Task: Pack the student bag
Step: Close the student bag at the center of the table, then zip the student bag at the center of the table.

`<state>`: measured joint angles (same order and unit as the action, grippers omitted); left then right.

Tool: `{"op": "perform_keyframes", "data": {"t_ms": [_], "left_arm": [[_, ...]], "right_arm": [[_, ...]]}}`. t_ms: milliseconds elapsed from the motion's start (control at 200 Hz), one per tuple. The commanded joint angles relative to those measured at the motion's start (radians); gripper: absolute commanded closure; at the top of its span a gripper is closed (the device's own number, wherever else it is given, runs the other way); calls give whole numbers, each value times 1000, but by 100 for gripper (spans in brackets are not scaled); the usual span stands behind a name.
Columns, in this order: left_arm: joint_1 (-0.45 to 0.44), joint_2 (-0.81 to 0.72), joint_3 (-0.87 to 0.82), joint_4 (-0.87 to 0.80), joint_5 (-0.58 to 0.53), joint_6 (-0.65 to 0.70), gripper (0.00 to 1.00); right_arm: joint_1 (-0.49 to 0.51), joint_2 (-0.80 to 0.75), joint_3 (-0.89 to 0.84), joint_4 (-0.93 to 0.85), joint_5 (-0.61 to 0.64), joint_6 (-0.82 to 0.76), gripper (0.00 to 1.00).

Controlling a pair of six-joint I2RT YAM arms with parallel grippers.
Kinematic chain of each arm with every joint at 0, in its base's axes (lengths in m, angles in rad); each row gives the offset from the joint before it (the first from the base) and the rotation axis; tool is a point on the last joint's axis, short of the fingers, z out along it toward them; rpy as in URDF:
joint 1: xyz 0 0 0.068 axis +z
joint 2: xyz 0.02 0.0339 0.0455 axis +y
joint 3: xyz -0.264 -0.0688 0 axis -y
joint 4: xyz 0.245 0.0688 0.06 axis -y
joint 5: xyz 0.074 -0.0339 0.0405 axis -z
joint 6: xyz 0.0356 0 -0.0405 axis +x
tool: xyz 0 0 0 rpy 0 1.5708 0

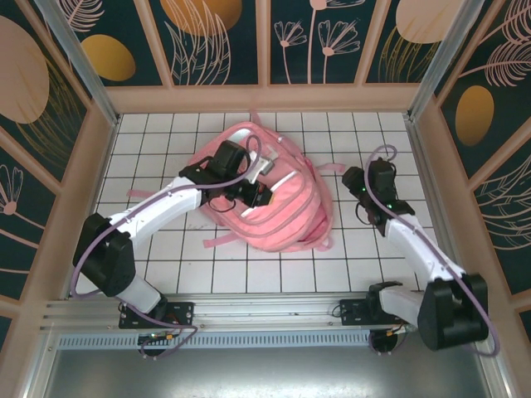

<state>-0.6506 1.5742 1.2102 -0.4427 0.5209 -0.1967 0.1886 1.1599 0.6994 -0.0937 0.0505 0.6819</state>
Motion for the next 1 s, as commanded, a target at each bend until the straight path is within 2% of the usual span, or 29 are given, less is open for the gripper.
{"op": "perform_keyframes", "data": {"t_ms": [0,60,160,190,275,415,460,530,646,766,871,991], "left_arm": [[10,-72,-64,-108,-150,57,83],[10,-125,-104,-71,-202,17,64],[12,-253,-188,49,-286,-101,45],[16,-286,-202,67,-334,-144,38],[67,-353,-225,89,-409,-248,30],[189,-409,-230,85,-445,-376,26],[192,-412,-212,66,-489,-389,25],[192,-398,-175,36,-521,-399,24],[192,-362,-134,28,-502,-387,23],[192,-319,-118,32,-427,-337,21],[182,-292,-109,3,-343,-258,21],[113,-297,-111,-13,-455,-218,24]], "right_arm": [[9,99,64,37,-118,-35,48],[22,155,81,26,-115,-43,48],[35,237,97,23,-149,-59,48],[43,261,101,22,-161,-61,52],[93,315,107,29,-202,-78,60],[246,360,107,37,-181,-95,68],[287,370,104,47,-198,-91,74],[352,382,102,65,-237,-94,74],[509,430,141,76,-267,-110,74],[627,481,199,110,-317,-142,74],[651,444,204,138,-280,-126,73],[611,303,168,81,-66,-78,74]]}}
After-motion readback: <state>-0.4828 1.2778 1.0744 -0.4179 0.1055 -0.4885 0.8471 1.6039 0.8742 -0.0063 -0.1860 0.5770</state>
